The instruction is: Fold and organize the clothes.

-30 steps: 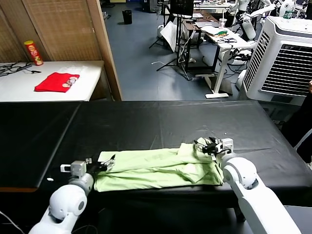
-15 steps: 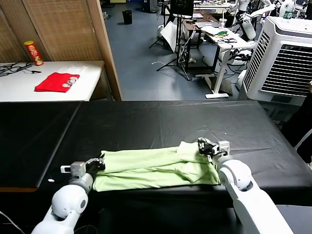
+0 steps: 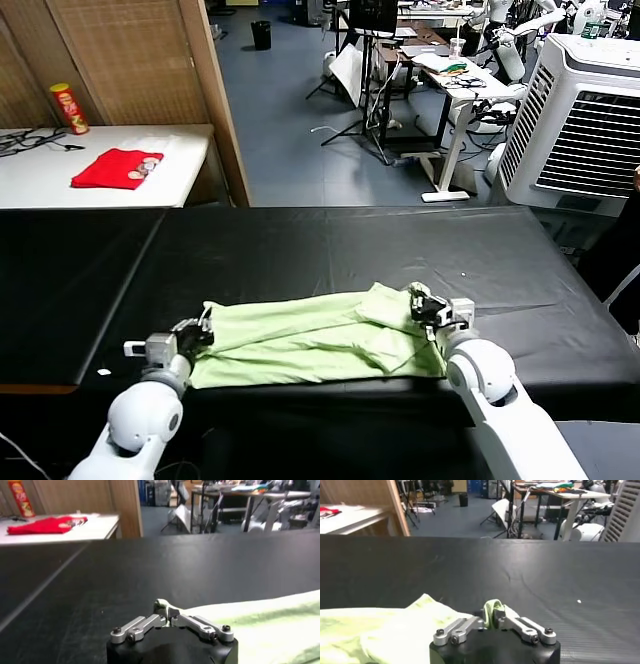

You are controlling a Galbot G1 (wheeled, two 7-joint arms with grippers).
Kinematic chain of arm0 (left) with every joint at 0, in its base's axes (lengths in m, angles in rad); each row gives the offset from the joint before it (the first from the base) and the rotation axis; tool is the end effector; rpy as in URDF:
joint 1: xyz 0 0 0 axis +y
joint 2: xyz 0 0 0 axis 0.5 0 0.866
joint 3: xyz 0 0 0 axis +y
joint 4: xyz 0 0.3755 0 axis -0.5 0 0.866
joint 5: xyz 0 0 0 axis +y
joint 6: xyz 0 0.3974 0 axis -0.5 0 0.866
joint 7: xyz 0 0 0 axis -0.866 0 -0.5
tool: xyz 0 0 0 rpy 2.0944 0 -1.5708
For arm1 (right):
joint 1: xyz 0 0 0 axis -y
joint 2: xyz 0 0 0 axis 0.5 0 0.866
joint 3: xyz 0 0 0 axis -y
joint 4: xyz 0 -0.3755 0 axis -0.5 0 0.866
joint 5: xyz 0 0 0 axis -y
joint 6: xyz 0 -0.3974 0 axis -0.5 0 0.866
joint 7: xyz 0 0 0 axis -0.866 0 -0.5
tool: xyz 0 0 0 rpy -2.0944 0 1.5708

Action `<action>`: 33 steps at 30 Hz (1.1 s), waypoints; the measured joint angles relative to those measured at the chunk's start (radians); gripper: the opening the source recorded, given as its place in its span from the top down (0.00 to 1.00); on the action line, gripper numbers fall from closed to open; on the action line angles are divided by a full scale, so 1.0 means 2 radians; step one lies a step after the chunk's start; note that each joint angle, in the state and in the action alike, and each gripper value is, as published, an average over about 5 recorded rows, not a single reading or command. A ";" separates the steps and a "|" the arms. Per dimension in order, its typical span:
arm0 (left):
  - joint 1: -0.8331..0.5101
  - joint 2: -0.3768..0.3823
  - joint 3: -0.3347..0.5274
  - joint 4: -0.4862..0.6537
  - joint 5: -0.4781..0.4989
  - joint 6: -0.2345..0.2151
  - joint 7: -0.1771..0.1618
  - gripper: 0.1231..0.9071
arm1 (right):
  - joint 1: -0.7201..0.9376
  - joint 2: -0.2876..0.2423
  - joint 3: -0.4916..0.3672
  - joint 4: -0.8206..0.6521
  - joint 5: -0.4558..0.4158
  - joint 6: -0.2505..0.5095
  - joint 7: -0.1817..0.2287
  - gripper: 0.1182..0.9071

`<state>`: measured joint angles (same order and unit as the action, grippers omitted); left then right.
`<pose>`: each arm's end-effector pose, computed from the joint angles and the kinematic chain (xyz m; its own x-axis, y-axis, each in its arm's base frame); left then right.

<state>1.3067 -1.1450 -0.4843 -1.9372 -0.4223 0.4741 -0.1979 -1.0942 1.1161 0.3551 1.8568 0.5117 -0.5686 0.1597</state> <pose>0.3023 0.0830 -0.3062 -0.9174 -0.0203 0.3975 0.0027 0.9984 0.0572 0.3630 -0.0582 -0.2821 -0.8982 -0.1260 0.4211 -0.1384 0.9904 0.0009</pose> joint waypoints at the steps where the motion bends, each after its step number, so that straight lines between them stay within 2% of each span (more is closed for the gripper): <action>1: 0.002 0.002 -0.003 -0.004 -0.001 0.001 0.000 0.64 | -0.004 -0.002 0.003 0.006 0.000 0.001 -0.001 0.41; 4: 0.013 0.006 -0.013 -0.017 -0.005 0.002 -0.001 0.42 | -0.016 -0.007 0.011 0.022 0.000 0.004 -0.006 0.23; 7: 0.029 0.004 -0.026 -0.033 -0.012 0.002 0.000 0.23 | -0.028 -0.009 0.017 0.036 0.001 0.007 -0.011 0.15; 9: 0.041 -0.001 -0.035 -0.043 -0.021 0.001 0.001 0.17 | -0.034 -0.009 0.019 0.042 0.001 0.009 -0.013 0.14; 20: 0.104 -0.041 -0.053 -0.054 -0.028 -0.012 0.018 0.15 | -0.043 -0.009 0.016 0.060 0.002 0.011 -0.014 0.14; 23: 0.110 -0.050 -0.052 -0.051 -0.023 -0.015 0.025 0.23 | -0.045 -0.009 0.016 0.062 0.002 0.011 -0.014 0.14; 26: 0.112 -0.057 -0.050 -0.048 -0.021 -0.017 0.031 0.41 | -0.047 -0.009 0.018 0.062 0.001 0.011 -0.014 0.14; 30: 0.114 -0.063 -0.046 -0.046 -0.016 -0.017 0.037 0.71 | -0.050 -0.009 0.019 0.064 0.000 0.011 -0.015 0.14; 33: 0.115 -0.065 -0.044 -0.046 -0.016 -0.015 0.039 0.89 | -0.051 -0.008 0.019 0.066 -0.002 0.011 -0.015 0.14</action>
<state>1.5367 -1.2744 -0.5729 -2.0298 -0.4541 0.4432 -0.1190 -1.1971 1.0996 0.3931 1.9884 0.5081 -0.5462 0.1299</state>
